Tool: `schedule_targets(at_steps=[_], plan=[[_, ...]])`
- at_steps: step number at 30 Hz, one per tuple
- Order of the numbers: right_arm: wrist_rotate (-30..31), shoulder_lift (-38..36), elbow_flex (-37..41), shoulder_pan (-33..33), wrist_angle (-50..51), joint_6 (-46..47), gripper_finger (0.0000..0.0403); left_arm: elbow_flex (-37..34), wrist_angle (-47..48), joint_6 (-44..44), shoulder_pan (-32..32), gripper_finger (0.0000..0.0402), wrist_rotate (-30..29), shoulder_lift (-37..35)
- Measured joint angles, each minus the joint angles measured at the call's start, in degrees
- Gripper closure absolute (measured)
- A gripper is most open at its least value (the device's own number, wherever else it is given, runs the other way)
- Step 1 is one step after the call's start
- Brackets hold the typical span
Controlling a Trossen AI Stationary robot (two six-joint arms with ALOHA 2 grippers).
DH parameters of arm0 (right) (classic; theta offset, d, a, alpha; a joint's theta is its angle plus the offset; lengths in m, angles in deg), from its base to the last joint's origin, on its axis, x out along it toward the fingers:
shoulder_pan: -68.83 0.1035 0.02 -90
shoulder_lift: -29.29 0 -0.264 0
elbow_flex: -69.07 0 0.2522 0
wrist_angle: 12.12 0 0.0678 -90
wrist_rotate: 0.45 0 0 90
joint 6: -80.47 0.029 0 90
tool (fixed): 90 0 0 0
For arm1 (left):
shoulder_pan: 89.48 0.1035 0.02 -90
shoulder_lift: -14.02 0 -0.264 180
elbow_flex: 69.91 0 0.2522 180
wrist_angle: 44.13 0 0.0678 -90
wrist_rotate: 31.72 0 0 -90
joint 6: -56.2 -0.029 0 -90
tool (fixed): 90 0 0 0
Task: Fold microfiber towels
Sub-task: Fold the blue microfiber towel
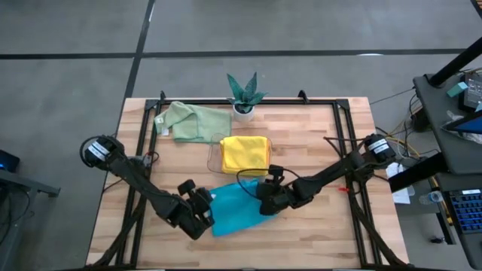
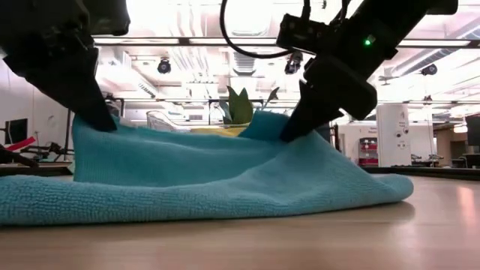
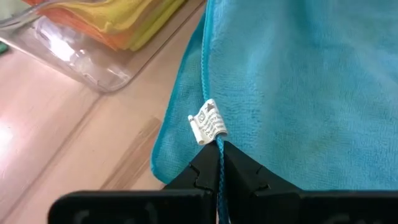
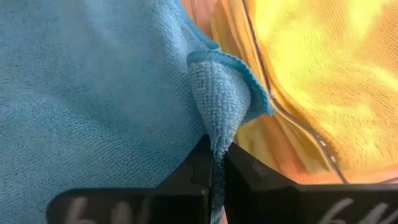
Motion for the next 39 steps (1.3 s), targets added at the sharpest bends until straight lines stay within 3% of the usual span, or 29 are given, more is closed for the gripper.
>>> schedule_targets(at_steps=[4, 10, 18, 24, 27, 31, 36, 39], plan=[[0.29, 0.19, 0.00, -0.02, -0.08, 0.57, 0.0383, -0.44, -0.01, 0.06, 0.44, 0.0402, 0.11, 0.00], [1.61, -0.26, 0.00, 0.00, -0.07, 1.54, 0.0333, -0.68, 0.48, 0.07, 1.81, 0.0394, 0.02, 0.00], [1.60, -0.46, 0.00, 0.00, 0.10, 1.89, 0.0260, -0.68, 0.98, 0.02, 2.40, 0.0311, -0.44, 0.00], [1.51, -2.26, 0.00, 0.00, 2.65, 2.50, 0.0234, -0.68, 0.41, 0.02, 2.47, 0.0252, -0.46, 0.00], [1.45, -3.53, 0.00, 0.22, 4.41, 3.19, 0.0230, -0.68, -3.23, -0.58, 2.47, 0.0237, -0.49, 0.00], [1.44, -4.87, 0.00, 0.96, 5.77, 3.41, 0.0232, -0.70, -15.11, -6.39, 2.40, 0.0233, 0.62, 1.05], [1.05, -5.84, 0.02, 2.75, 6.18, 3.41, 0.0240, -0.70, -29.77, -12.60, 2.38, 0.0242, 1.87, 7.55], [1.03, -5.91, 0.02, 3.59, 6.13, 3.41, 0.0244, 0.08, -31.58, -13.08, 2.38, 0.0255, 4.94, 12.33]])
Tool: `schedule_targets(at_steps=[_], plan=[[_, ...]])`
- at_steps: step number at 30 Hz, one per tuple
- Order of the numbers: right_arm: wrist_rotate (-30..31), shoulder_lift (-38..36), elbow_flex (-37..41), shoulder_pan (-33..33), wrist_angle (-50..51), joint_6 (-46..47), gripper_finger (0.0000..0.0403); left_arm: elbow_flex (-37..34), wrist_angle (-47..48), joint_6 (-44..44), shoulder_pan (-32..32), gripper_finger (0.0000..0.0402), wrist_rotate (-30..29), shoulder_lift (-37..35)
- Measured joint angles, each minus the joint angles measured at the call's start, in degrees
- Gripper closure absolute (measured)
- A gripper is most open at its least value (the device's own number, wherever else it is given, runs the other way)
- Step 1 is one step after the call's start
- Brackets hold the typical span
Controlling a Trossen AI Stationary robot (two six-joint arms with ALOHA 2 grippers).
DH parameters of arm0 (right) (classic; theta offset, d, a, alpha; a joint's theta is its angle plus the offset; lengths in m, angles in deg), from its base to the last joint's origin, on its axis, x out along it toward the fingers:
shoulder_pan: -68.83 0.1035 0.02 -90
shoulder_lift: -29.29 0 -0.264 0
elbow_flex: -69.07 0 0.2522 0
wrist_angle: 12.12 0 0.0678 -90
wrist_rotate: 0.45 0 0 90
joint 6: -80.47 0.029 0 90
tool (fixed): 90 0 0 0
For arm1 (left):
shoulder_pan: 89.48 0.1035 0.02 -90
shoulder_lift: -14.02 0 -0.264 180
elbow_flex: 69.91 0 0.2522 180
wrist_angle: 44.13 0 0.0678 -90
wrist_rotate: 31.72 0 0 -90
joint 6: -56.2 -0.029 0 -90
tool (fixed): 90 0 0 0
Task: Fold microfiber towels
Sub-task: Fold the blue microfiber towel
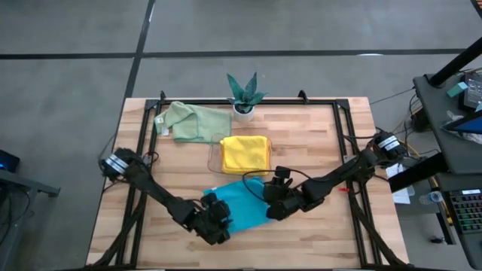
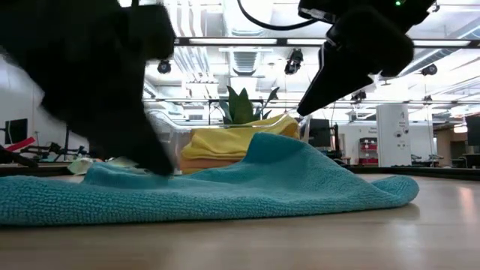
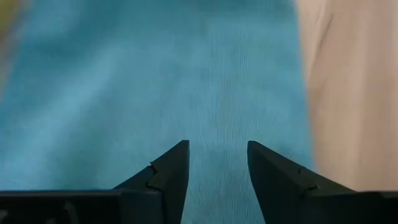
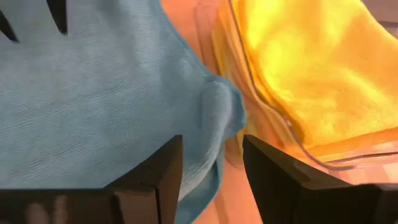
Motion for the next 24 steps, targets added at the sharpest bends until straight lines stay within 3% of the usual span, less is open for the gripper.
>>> schedule_targets(at_steps=[6, 15, 18, 24], plan=[[0.00, 0.00, 0.00, 0.46, -0.03, 0.00, 0.0248, 1.15, 0.95, 3.51, 0.18, 0.0282, 5.46, 4.27], [-0.81, 0.00, 0.00, 0.59, -0.42, 0.01, 0.0250, 0.86, 12.79, 6.00, -1.26, 0.0313, 13.94, -1.38], [-4.29, 0.00, 0.06, 0.61, -0.57, 0.05, 0.0252, 0.57, 18.62, 8.60, -2.13, 0.0319, 15.12, -3.55], [-8.76, 0.00, 1.21, 1.31, -1.05, 3.38, 0.0250, 0.45, 19.06, 8.88, -2.81, 0.0320, 14.53, -5.49]])
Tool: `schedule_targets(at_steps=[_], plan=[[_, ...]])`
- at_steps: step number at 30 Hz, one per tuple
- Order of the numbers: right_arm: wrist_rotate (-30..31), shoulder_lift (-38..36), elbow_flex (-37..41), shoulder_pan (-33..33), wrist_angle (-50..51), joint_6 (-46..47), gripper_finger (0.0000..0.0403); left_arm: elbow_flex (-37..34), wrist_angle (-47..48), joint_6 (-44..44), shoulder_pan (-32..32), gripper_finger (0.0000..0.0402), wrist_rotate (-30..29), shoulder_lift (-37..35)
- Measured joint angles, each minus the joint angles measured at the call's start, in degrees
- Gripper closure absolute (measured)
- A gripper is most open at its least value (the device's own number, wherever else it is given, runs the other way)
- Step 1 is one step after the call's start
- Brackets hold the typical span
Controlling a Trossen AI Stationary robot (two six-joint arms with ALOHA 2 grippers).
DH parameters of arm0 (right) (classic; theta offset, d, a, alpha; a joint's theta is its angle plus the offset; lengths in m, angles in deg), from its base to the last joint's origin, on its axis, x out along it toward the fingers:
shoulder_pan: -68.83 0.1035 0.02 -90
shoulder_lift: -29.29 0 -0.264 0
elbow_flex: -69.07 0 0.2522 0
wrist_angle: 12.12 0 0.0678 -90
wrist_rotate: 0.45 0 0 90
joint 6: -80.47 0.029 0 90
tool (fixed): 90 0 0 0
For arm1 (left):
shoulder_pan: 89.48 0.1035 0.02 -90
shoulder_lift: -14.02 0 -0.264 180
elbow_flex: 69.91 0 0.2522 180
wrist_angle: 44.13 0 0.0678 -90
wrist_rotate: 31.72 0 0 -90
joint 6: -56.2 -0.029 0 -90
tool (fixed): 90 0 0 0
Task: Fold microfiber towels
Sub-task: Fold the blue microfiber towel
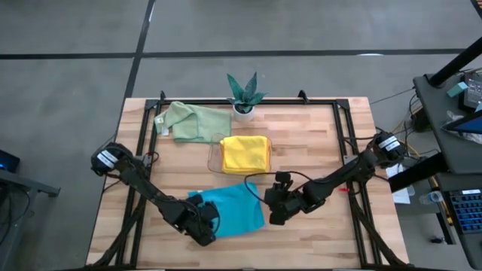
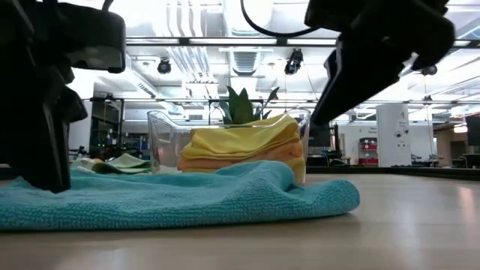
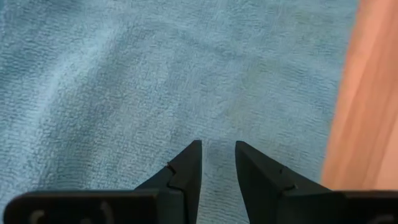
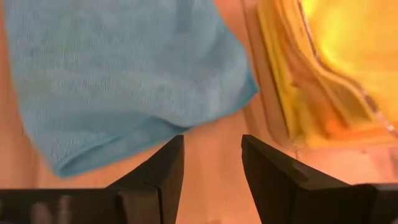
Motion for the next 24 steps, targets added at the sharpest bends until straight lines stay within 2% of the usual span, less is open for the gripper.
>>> schedule_targets(at_steps=[3, 6, 10, 13, 17, 24], plan=[[-0.39, 0.00, 1.21, 0.88, -1.51, 0.14, 0.0253, 0.02, -0.40, 0.00, -0.07, 0.0320, -0.61, -0.01], [-4.21, 0.00, 3.14, 1.67, -5.94, 0.10, 0.0257, -0.02, -0.47, 1.00, -0.12, 0.0320, -1.11, -0.02], [-12.00, 0.00, 7.40, 2.26, -17.76, 0.41, 0.0264, -0.27, -0.52, 1.38, -0.12, 0.0320, -1.44, 0.42], [-14.92, 0.15, 10.42, 2.38, -26.13, 2.48, 0.0270, -0.40, -0.45, 1.55, -0.10, 0.0320, -1.86, 1.31], [-15.59, 1.54, 12.72, 2.27, -32.48, 4.03, 0.0278, -0.36, -0.59, 2.81, -0.12, 0.0320, -2.32, 2.24], [-16.85, 6.40, 12.07, 2.32, -34.88, 5.96, 0.0284, -0.24, -0.63, 2.89, -0.12, 0.0320, -2.63, 2.69]])
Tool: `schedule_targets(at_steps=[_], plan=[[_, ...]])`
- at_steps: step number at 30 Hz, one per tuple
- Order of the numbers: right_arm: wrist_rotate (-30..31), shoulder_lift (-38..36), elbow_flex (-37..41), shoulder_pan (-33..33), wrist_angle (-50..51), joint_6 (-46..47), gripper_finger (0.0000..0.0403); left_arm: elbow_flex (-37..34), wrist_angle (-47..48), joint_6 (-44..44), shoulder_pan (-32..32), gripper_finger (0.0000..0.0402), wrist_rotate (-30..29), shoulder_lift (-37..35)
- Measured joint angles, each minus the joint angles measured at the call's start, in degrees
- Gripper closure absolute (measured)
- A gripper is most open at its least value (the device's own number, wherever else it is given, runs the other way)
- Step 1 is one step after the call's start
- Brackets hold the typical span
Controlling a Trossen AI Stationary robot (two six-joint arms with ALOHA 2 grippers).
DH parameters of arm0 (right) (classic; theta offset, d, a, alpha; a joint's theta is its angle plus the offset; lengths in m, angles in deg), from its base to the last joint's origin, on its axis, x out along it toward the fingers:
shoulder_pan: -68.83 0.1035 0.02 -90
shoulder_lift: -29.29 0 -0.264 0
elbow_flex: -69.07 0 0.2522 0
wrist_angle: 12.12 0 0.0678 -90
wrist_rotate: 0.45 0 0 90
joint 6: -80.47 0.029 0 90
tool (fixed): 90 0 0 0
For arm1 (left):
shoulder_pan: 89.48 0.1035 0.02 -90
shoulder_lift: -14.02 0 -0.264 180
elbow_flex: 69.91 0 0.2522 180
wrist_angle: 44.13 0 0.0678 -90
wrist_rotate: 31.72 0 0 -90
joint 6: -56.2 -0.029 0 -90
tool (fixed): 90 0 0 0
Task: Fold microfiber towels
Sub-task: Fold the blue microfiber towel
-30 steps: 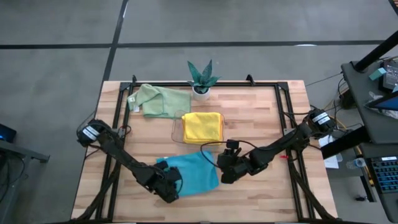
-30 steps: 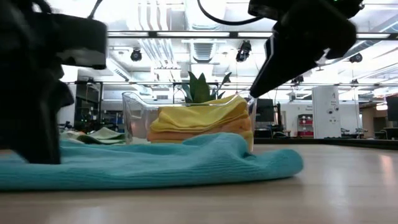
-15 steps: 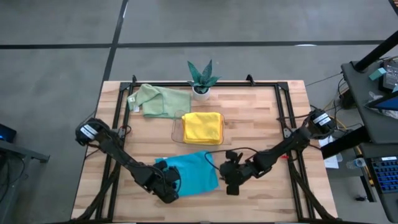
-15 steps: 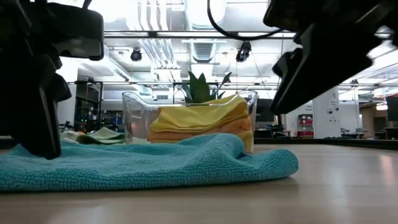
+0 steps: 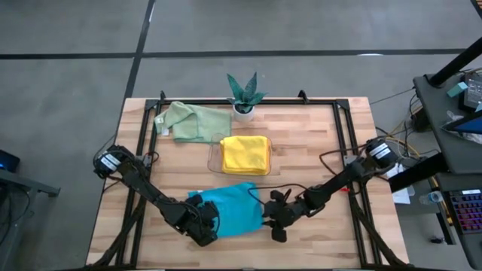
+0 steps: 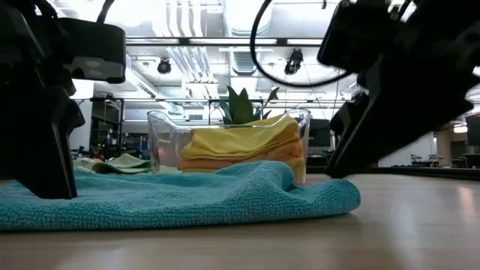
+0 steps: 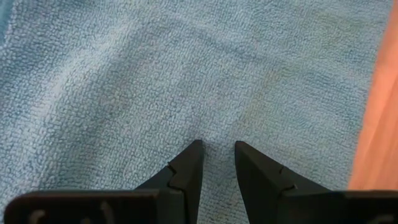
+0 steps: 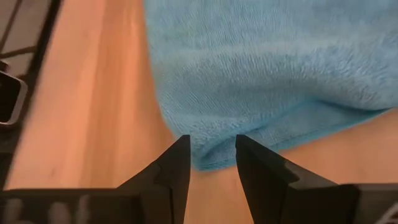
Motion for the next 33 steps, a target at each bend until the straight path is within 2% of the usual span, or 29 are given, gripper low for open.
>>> schedule_targets(at_steps=[9, 17, 23, 33], plan=[[-2.70, 4.53, -2.97, -0.03, -1.17, -0.19, 0.0295, -0.04, -0.01, -0.02, 0.00, 0.0320, -0.28, 0.00], [-3.08, 5.13, -3.95, 0.08, -0.28, -1.43, 0.0386, -0.09, 0.02, -0.02, 0.00, 0.0320, -0.52, 0.02], [-8.80, 4.49, -3.94, 0.16, 0.76, 0.80, 0.0390, -0.15, 0.15, 0.00, -0.07, 0.0320, -0.48, 0.04], [-8.99, 3.12, -3.92, 0.71, 5.01, 1.35, 0.0389, -0.17, 0.37, -0.07, -0.39, 0.0320, -0.05, 0.02]])
